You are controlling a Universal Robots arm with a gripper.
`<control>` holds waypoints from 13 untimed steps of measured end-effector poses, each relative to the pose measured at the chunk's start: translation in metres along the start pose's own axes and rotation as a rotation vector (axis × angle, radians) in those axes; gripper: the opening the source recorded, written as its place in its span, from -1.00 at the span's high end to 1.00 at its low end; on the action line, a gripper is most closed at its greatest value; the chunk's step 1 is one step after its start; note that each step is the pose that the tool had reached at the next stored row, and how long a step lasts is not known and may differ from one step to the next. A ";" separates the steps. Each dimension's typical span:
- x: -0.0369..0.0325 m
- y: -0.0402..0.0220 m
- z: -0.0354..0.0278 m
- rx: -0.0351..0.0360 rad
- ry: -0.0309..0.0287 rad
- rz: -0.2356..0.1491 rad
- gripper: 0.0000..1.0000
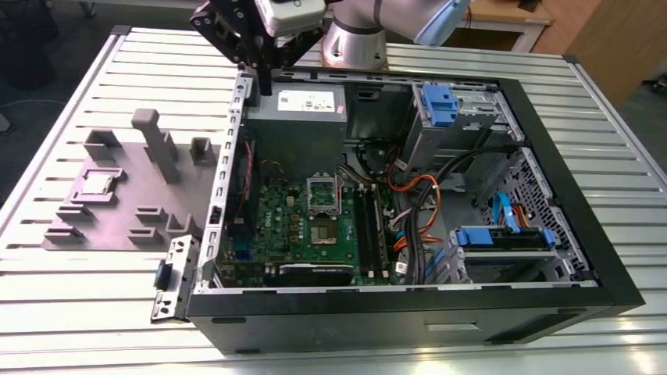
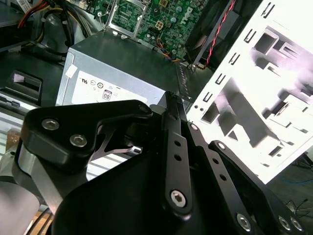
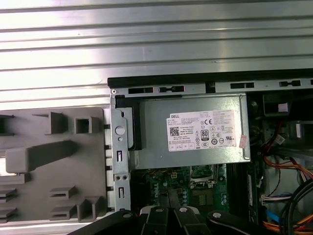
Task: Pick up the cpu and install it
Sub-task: 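Reach for the cpu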
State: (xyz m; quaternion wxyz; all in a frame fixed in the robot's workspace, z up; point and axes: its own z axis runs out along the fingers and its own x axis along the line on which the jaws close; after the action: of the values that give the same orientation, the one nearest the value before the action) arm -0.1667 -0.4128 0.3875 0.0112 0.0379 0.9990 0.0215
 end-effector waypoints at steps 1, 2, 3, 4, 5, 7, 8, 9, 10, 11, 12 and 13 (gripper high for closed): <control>0.0003 0.0000 0.0001 0.0000 0.0002 0.000 0.79; 0.0005 0.0000 0.0002 0.0000 0.0005 0.000 0.79; 0.0007 -0.0001 0.0003 0.0000 0.0008 0.000 0.79; 0.0009 -0.0001 0.0003 0.0001 0.0011 0.000 0.79; 0.0011 -0.0001 0.0004 0.0001 0.0013 0.000 0.79; 0.0014 -0.0001 0.0006 0.0001 0.0019 0.000 0.79; 0.0016 -0.0002 0.0007 0.0001 0.0022 0.000 0.79; 0.0018 -0.0002 0.0007 0.0002 0.0025 0.000 0.79; 0.0019 -0.0002 0.0008 0.0002 0.0027 0.000 0.79; 0.0021 -0.0002 0.0009 0.0002 0.0030 0.000 0.79; 0.0022 -0.0002 0.0010 0.0002 0.0032 0.000 0.79; 0.0024 -0.0002 0.0011 0.0002 0.0034 0.000 0.79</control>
State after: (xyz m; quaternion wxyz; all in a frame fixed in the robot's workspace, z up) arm -0.1690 -0.4128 0.3863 0.0095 0.0379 0.9990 0.0215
